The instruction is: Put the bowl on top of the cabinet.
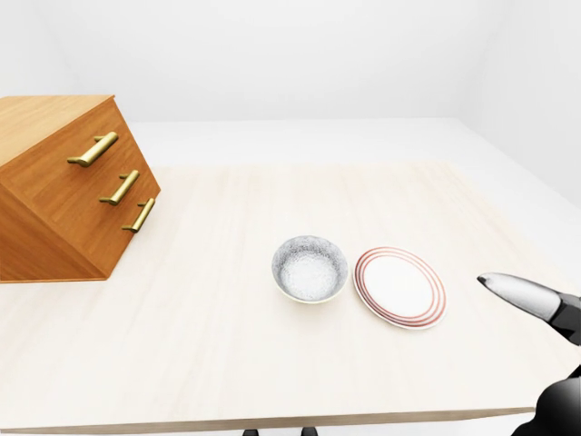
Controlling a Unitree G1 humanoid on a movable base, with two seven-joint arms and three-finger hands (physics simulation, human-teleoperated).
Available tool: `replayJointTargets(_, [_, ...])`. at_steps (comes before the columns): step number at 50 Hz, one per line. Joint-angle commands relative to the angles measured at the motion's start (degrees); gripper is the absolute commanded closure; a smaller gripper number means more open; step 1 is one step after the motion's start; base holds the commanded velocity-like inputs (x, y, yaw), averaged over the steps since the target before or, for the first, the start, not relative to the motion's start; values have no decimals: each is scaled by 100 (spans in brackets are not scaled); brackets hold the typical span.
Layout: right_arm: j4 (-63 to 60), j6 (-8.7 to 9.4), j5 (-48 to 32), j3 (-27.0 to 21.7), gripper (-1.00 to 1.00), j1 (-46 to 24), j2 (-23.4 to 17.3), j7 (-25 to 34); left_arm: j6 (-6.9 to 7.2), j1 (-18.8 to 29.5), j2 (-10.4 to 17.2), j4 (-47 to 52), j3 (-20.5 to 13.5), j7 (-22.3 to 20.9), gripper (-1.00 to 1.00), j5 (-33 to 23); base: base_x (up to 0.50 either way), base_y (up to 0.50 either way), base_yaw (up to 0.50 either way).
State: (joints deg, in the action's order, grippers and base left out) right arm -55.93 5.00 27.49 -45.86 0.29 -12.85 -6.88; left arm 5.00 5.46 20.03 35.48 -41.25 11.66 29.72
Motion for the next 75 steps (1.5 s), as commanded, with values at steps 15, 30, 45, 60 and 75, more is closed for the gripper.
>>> replayJointTargets(15, [-39,0,-119,82,-100,106,116,291,0,-2,16,43,-29,18,-100,41,6,28,0])
replayJointTargets(30, [-39,0,-128,91,-100,108,134,297,0,-10,22,84,-46,27,-100,64,12,50,0])
replayJointTargets(45, [11,0,-149,109,-100,123,157,334,0,-21,5,64,-46,4,-100,59,13,50,0])
replayJointTargets(60, [-12,0,-104,82,-100,111,133,317,0,-20,-4,67,-34,4,-100,50,13,50,0])
replayJointTargets(75, [-40,0,-59,60,-100,84,101,256,0,-10,-1,30,-16,2,-100,39,13,50,0])
